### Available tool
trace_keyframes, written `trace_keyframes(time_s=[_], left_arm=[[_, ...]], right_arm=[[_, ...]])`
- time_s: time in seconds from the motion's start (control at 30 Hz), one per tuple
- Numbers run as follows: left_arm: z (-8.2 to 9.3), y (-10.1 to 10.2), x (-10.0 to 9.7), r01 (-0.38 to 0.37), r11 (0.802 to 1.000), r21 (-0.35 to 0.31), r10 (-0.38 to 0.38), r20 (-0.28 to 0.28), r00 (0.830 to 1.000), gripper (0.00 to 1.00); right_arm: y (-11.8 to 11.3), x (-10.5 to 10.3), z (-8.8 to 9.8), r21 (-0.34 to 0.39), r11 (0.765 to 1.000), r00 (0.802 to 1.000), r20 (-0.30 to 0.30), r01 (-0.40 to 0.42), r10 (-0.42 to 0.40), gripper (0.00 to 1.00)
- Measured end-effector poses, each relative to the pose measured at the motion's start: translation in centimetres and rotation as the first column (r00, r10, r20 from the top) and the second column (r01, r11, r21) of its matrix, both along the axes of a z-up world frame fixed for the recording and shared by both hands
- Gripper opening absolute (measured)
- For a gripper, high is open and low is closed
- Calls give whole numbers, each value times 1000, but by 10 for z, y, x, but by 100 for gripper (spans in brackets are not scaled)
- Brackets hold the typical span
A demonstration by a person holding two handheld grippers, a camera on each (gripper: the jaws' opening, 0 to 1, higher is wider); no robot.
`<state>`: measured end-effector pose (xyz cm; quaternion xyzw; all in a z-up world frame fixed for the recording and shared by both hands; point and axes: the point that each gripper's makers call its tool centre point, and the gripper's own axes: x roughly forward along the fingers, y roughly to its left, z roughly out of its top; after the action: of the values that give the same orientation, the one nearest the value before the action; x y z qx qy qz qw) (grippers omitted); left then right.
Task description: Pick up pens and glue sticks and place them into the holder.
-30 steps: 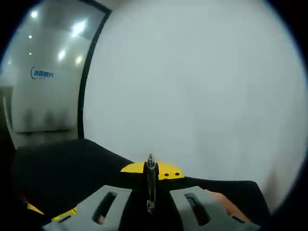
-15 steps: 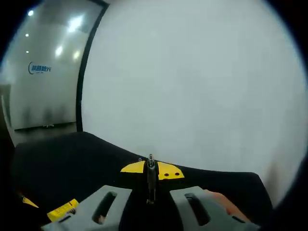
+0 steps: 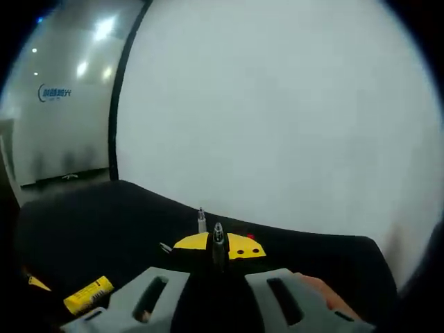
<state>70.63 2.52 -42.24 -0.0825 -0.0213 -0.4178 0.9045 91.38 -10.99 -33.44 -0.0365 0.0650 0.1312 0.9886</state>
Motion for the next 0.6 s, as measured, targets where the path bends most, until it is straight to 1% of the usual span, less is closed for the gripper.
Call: trace_keyframes(time_s=[0.1,0.27,0.43,0.47,0.6], left_arm=[[1,1,1,-2,1000,-4,2,-2,1000,71],[-1,2,2,-10,1000,0,10,-6,1000,71],[-1,3,4,-19,1000,5,19,-8,1000,71],[-1,3,4,-21,1000,5,21,-8,1000,71],[-1,3,5,-27,1000,8,27,-2,1000,71]], right_arm=[[-1,1,4,1,1000,1000,13,4,-4,5],[-2,-5,12,5,1000,999,33,7,-7,5],[-3,-23,21,13,1000,998,63,4,-5,5],[-6,-23,25,17,1000,997,71,6,-7,5],[-12,-35,33,25,1000,996,91,8,-10,6]])
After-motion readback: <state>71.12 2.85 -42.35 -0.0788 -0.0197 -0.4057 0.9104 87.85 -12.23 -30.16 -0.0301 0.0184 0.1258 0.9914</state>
